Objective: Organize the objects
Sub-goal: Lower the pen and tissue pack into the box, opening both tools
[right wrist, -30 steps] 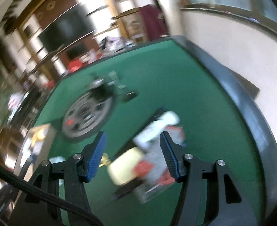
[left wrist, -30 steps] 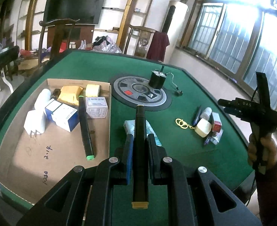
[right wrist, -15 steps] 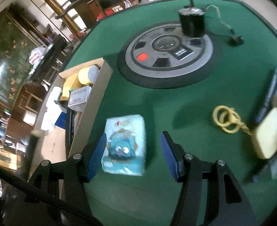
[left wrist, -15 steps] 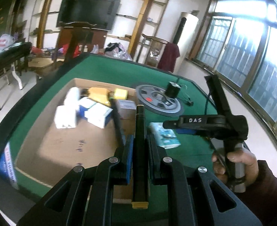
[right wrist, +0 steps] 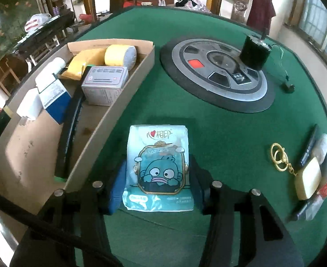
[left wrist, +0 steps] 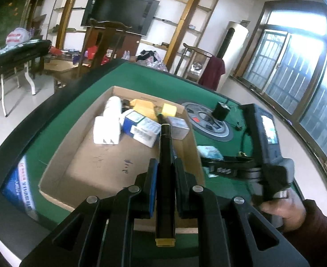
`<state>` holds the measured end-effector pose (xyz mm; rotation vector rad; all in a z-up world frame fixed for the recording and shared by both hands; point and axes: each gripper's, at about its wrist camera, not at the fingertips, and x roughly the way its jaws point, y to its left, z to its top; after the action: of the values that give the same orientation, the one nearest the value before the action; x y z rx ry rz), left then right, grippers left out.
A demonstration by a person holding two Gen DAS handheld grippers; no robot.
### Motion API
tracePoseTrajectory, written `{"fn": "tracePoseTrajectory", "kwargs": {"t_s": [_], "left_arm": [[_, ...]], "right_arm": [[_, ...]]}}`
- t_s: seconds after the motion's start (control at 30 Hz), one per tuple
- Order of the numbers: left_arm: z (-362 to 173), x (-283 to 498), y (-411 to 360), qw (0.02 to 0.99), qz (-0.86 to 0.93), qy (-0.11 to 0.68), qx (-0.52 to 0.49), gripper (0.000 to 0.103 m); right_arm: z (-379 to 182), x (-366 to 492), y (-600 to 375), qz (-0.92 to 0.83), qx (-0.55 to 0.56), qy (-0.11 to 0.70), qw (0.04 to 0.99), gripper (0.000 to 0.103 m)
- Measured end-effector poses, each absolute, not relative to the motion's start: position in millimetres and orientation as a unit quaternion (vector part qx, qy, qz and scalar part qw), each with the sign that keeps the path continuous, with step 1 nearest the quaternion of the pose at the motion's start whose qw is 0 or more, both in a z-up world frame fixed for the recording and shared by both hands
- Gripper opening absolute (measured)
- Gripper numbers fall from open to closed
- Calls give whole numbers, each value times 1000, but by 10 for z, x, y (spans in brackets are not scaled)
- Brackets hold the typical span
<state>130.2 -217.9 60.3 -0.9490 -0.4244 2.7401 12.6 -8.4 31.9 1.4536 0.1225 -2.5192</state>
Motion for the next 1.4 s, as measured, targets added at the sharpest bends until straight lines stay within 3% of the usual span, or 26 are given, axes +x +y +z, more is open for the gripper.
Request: {"fn": "tracePoseTrajectory", "kwargs": {"t_s": [0.2, 0.43, 0.73, 1.07, 1.13, 1.2, 1.4], "left_arm": [[513, 1208, -2347, 74, 927, -138, -341, 12], [310, 972, -2429, 55, 910, -125, -391, 12], [217, 637, -2487, 12, 896, -116, -429, 12], [277, 788, -2796, -6, 898, -182, -401, 17], [336, 865, -2893, -10, 901, -197, -385, 23], [385, 980, -3003, -17, 905, -216, -367, 36], [383, 1047, -3169, -30, 900, -247, -357, 38]], "right_arm": [[620, 121, 179, -868, 474, -36, 146, 44], [1017, 286, -116, -865, 450, -37, 219, 44], [721, 324, -793, -820, 499, -21, 278, 44], [427, 204, -1164, -804, 526, 13, 276, 44], [392, 169, -1216, -803, 529, 15, 274, 44], [360, 145, -1268, -803, 531, 16, 270, 45], [373, 145, -1421, -813, 520, 32, 261, 51]]}}
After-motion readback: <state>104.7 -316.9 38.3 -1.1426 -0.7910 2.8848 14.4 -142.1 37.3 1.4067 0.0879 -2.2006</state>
